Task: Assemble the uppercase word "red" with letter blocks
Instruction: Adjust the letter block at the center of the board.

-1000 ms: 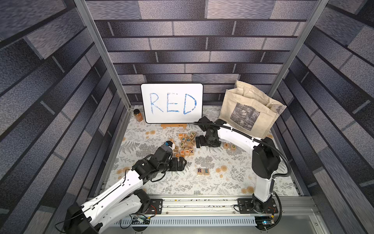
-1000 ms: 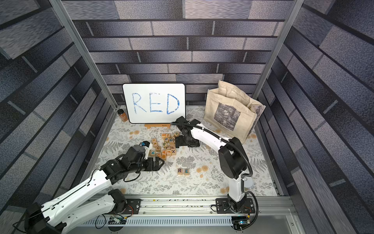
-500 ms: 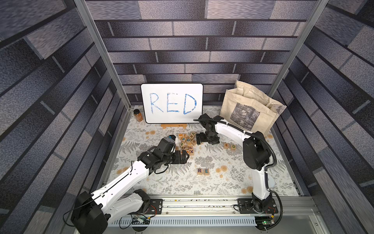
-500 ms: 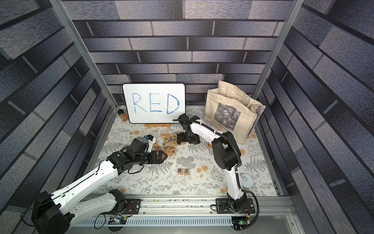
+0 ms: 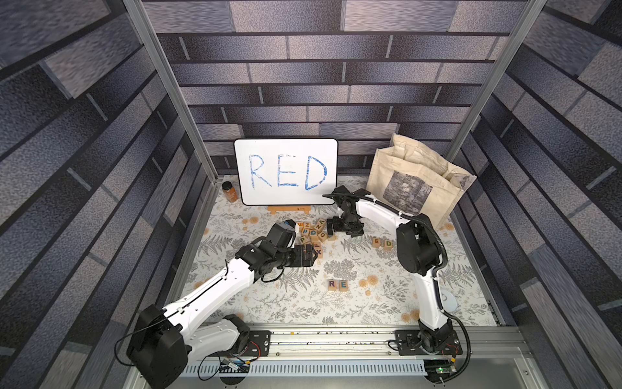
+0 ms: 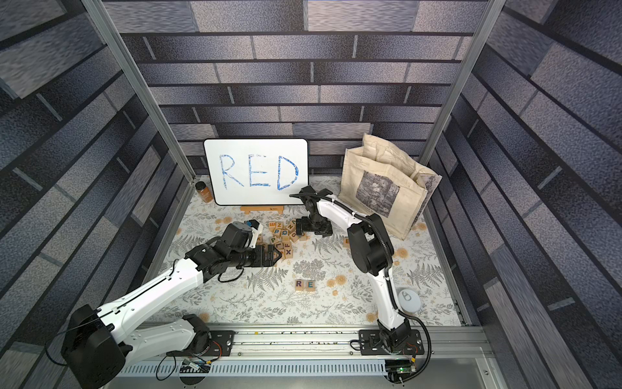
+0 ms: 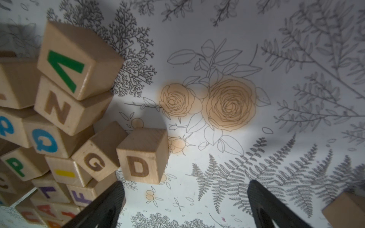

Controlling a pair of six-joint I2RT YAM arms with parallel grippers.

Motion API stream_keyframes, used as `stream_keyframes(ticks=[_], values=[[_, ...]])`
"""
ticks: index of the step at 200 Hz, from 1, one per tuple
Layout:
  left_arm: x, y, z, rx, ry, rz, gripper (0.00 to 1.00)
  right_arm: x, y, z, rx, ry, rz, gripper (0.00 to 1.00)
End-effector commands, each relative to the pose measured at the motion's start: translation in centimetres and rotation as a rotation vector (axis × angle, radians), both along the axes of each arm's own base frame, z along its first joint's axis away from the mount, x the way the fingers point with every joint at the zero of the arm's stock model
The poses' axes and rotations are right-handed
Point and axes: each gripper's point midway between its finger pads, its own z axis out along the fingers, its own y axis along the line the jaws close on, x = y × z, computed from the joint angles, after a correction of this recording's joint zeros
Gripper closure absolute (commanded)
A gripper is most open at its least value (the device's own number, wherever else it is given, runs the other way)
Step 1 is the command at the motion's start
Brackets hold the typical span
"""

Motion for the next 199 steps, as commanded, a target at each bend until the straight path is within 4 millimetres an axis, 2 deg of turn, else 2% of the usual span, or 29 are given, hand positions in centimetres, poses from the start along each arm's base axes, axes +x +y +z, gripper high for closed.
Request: stream_keyframes(ticks=[1, 45, 121, 142, 177, 199], values=[[0.7, -0.6, 1.4, -0.019, -0.037, -0.026, 0.0, 0.2, 0.0, -0.1, 0.002, 0.026, 0.002, 0.0], [0.6, -0.5, 1.2, -0.019, -0.031, -0.027, 0.0, 0.5, -0.1, -0.9, 0.001, 0.039, -0.011, 0.04], [0.5, -0.4, 1.1, -0.021, -0.025, -0.021, 0.0, 1.2, -0.3, -1.6, -0.022, 0.035, -0.045, 0.25], [0.5, -0.3, 1.0, -0.017, -0.023, -0.022, 0.0, 1.2, -0.5, -1.2, -0.028, 0.026, -0.054, 0.28], [0.4, -0.2, 1.0, -0.015, -0.022, -0.019, 0.0, 1.3, -2.3, 0.8, -0.096, -0.018, -0.103, 0.35], [0.5, -0.3, 0.9, -0.016, -0.019, -0.02, 0.0, 1.1, -1.8, 1.6, -0.052, -0.025, -0.129, 0.35]])
